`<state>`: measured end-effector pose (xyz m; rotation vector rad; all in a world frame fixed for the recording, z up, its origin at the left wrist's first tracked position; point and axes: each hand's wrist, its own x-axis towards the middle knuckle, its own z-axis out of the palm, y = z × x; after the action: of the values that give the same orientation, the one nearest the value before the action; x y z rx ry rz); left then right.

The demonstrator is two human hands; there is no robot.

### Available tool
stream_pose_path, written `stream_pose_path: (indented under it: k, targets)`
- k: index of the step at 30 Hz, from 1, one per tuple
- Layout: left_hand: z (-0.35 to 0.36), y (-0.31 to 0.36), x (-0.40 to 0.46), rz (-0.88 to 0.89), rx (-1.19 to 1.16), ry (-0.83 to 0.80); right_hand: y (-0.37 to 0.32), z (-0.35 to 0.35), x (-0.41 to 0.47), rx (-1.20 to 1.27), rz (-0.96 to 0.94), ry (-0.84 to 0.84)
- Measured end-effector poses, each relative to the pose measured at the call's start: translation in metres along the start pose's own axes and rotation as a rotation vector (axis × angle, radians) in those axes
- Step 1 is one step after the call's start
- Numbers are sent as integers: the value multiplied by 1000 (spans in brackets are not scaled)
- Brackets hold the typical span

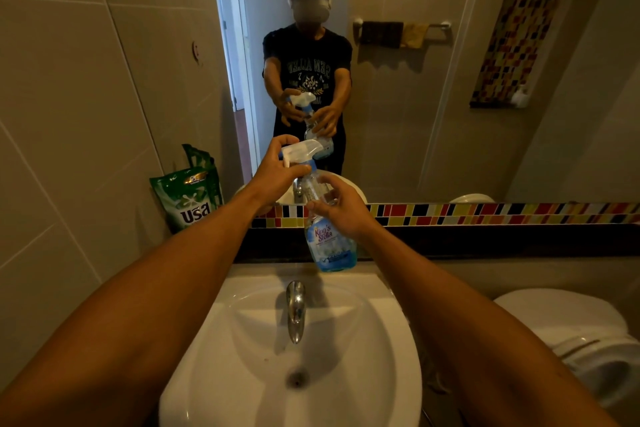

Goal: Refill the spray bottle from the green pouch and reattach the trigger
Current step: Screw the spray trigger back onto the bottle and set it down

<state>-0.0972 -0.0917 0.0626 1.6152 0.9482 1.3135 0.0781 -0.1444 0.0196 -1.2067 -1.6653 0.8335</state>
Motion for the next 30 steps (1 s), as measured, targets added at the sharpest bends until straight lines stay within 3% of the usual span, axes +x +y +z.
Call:
stream_pose_path:
  k: [30]
  targets:
    - [-6, -14, 8, -14, -25, 26, 6, 4, 11, -7, 16, -16]
